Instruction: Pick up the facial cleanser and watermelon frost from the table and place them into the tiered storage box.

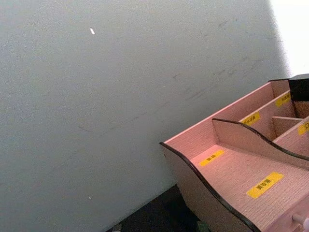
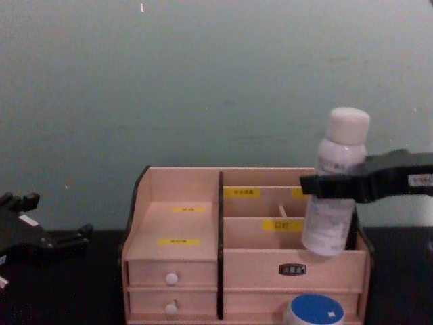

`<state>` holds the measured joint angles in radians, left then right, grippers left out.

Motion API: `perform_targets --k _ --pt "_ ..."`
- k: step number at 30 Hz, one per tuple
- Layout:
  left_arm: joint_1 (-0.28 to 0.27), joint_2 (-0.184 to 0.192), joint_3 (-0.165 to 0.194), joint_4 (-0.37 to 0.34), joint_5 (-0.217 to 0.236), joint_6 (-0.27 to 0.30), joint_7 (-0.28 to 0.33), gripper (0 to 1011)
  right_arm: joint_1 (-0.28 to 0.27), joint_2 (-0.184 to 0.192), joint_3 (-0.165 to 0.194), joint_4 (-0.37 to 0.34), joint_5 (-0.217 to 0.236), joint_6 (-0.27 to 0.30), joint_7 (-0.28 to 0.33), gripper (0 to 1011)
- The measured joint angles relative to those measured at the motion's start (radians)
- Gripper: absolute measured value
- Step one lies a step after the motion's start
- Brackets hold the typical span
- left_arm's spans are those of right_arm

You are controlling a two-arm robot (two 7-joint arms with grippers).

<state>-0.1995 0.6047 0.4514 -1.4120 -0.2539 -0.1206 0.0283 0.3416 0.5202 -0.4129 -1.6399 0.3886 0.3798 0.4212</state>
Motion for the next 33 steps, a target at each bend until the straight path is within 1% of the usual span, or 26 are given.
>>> perform_targets --k 4,5,8,11,12,14,17,18,20,27,33 --pt "0.000 0.000 0.000 0.000 0.000 0.000 0.000 1001 0.065 -0.040 -0.026 0.065 -0.018 -0.013 -0.001 596" --pt "0.000 0.000 0.000 0.000 0.000 0.000 0.000 1001 0.065 -0.040 -0.026 0.065 -0.018 -0.013 -0.001 596" --pt "0.000 0.000 0.000 0.000 0.000 0.000 0.000 1001 0.120 -0.077 -0.047 0.126 -0.032 -0.025 0.001 596" --pt "0.000 0.000 0.000 0.000 0.000 0.000 0.000 1001 0.149 -0.096 -0.057 0.160 -0.041 -0.032 0.003 596" --pt "0.000 0.000 0.000 0.000 0.000 0.000 0.000 1001 0.171 -0.112 -0.065 0.186 -0.047 -0.037 0.005 595" --pt "0.000 0.000 0.000 0.000 0.000 0.000 0.000 1001 0.197 -0.130 -0.074 0.218 -0.055 -0.043 0.007 596" --pt "0.000 0.000 0.000 0.000 0.000 0.000 0.000 1002 0.222 -0.148 -0.083 0.255 -0.064 -0.049 0.008 596" --pt "0.000 0.000 0.000 0.000 0.000 0.000 0.000 1001 0.237 -0.159 -0.088 0.277 -0.069 -0.053 0.010 596" --pt "0.000 0.000 0.000 0.000 0.000 0.000 0.000 1001 0.253 -0.174 -0.094 0.308 -0.077 -0.058 0.011 595" --pt "0.000 0.000 0.000 0.000 0.000 0.000 0.000 1001 0.284 -0.209 -0.099 0.374 -0.092 -0.077 0.014 596" --pt "0.000 0.000 0.000 0.000 0.000 0.000 0.000 1001 0.297 -0.227 -0.097 0.402 -0.098 -0.089 0.015 596"
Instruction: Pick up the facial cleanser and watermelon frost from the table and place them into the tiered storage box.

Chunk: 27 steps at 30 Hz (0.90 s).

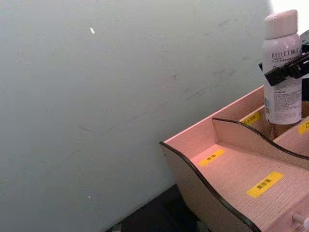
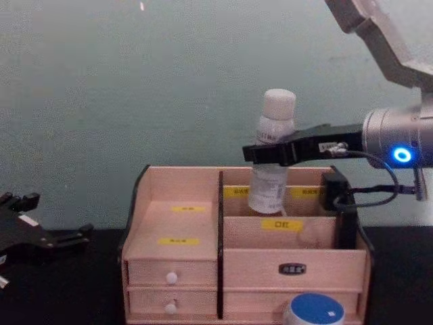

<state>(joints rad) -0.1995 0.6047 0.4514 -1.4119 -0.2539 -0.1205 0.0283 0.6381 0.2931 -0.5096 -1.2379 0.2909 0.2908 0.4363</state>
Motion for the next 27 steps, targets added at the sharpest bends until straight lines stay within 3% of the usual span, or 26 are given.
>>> perform_targets --k 27 --pt "0.000 0.000 0.000 0.000 0.000 0.000 0.000 1001 0.029 -0.047 -0.003 0.087 -0.029 -0.016 0.013 596"
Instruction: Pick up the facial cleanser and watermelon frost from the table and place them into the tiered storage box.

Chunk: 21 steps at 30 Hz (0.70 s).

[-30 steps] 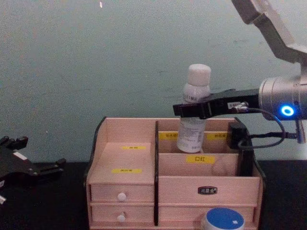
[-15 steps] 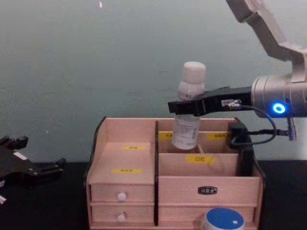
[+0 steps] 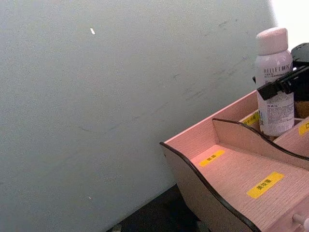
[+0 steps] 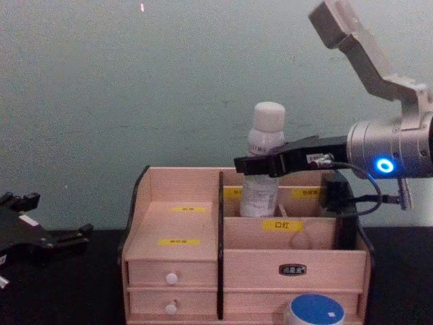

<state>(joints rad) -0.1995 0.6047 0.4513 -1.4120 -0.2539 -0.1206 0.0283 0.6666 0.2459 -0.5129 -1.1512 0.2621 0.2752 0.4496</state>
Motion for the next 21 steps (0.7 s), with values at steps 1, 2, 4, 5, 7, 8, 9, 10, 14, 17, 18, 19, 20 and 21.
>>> perform_targets --k 1,2,4,5,7,8,9,10,14,17,18,19,20,21 --pt "0.000 0.000 0.000 0.000 0.000 0.000 0.000 1001 0.000 -0.002 0.000 0.004 -0.001 0.000 0.000 596" --pt "0.000 0.000 0.000 0.000 0.000 0.000 0.000 1001 0.000 -0.002 0.000 0.006 -0.002 0.000 0.000 596" --pt "0.000 0.000 0.000 0.000 0.000 0.000 0.000 1001 0.000 -0.005 0.000 0.013 -0.004 -0.001 0.000 596" --pt "0.000 0.000 0.000 0.000 0.000 0.000 0.000 1001 0.000 -0.006 0.000 0.016 -0.005 0.000 0.000 596" --pt "0.000 0.000 0.000 0.000 0.000 0.000 0.000 1001 0.000 -0.009 -0.001 0.024 -0.008 -0.001 -0.001 596" --pt "0.000 0.000 0.000 0.000 0.000 0.000 0.000 1001 0.000 -0.010 -0.001 0.026 -0.009 -0.001 -0.001 596" --pt "0.000 0.000 0.000 0.000 0.000 0.000 0.000 1001 -0.001 -0.012 -0.002 0.031 -0.011 -0.001 -0.001 596" --pt "0.000 0.000 0.000 0.000 0.000 0.000 0.000 1001 -0.001 -0.013 -0.002 0.034 -0.012 -0.001 -0.001 596" --pt "0.000 0.000 0.000 0.000 0.000 0.000 0.000 1001 -0.003 -0.018 -0.002 0.049 -0.017 -0.003 -0.002 596" --pt "0.000 0.000 0.000 0.000 0.000 0.000 0.000 1001 -0.006 -0.021 -0.002 0.057 -0.020 -0.004 -0.004 595" --pt "0.000 0.000 0.000 0.000 0.000 0.000 0.000 1001 -0.007 -0.022 -0.002 0.059 -0.021 -0.004 -0.004 596" --pt "0.000 0.000 0.000 0.000 0.000 0.000 0.000 1001 -0.009 -0.023 -0.001 0.062 -0.022 -0.004 -0.004 596" --pt "0.000 0.000 0.000 0.000 0.000 0.000 0.000 1001 -0.010 -0.023 -0.001 0.063 -0.022 -0.004 -0.004 596" --pt "0.000 0.000 0.000 0.000 0.000 0.000 0.000 1001 -0.011 -0.024 -0.001 0.064 -0.023 -0.005 -0.004 596"
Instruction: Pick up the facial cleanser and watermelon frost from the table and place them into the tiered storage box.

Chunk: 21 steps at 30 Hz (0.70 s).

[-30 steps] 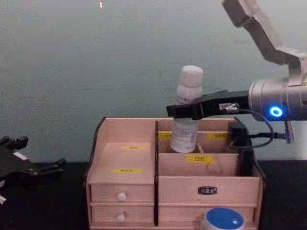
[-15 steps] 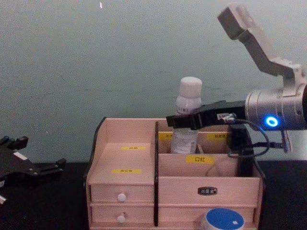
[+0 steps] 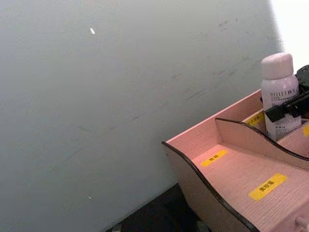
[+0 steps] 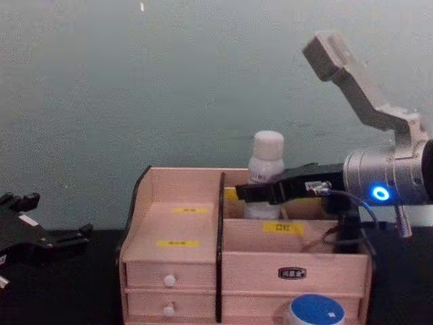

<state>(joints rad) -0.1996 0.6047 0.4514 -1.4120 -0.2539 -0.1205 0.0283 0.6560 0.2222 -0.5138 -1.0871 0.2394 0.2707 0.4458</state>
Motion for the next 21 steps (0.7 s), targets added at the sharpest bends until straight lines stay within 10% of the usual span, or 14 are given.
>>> perform_targets --k 21 --pt "0.000 0.000 0.000 0.000 0.000 0.000 0.000 1001 -0.006 -0.003 0.001 0.004 -0.009 -0.003 0.004 596"
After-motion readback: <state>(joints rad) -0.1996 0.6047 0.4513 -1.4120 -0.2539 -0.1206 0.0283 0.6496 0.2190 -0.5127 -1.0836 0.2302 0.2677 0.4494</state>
